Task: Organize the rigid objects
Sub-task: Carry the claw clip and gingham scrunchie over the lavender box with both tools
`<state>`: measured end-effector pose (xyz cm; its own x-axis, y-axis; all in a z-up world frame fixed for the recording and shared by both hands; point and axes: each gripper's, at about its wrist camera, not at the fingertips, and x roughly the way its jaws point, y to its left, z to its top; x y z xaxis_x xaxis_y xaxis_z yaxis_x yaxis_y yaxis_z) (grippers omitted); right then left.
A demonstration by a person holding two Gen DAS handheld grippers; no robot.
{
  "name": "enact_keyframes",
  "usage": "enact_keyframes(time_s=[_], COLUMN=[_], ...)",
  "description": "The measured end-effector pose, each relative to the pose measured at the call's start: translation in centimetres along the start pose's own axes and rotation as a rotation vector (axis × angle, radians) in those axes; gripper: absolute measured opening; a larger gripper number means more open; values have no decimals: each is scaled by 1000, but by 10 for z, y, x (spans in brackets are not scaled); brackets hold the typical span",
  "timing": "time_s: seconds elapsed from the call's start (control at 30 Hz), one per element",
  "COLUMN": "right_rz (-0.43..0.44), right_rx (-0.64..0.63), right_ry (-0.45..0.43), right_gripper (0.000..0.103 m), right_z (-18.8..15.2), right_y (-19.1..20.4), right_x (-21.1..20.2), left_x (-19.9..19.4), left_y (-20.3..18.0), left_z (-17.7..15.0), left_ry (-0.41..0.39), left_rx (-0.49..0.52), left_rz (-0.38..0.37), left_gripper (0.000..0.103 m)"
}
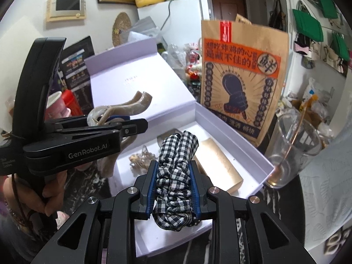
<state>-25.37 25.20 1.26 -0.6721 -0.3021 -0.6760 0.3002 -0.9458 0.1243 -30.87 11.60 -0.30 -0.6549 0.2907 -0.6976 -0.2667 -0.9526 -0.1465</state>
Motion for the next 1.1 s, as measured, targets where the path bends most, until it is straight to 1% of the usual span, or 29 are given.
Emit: enact_keyframes(time_s=[0.1, 0.23, 0.4, 0.53, 0.67, 0.83, 0.97, 1.1], right_rz=[-10, -18, -32, -57, -74, -100, -108, -117], right_rx=[-3, -5, 0, -2, 14, 23, 28, 27], right_ry=[14, 28, 48, 62, 90, 104, 138, 140], right_gripper=[27, 27, 27, 27, 27, 27, 27, 27], right_z=[-4, -8, -13, -18, -21, -22, -23, -26], right_y=[-1, -1, -3, -4, -6, -11, -16, -16], right_x=[5, 11, 21, 28, 33, 39, 47, 47], left_x=[5, 7, 17, 19, 22, 28, 34, 41], left_y=[-3, -5, -5, -9, -7, -2, 2, 5], left_z=[-4, -4, -7, -8, -11, -13, -16, -19], left_ry=[21, 14, 37, 45, 67, 89, 117, 143], left_rx=[11, 31, 36, 61, 57, 42, 26, 9], left_rz=[-18, -13, -14, 6, 18, 40, 39, 38], left_gripper=[34, 34, 34, 34, 35, 35, 34, 35])
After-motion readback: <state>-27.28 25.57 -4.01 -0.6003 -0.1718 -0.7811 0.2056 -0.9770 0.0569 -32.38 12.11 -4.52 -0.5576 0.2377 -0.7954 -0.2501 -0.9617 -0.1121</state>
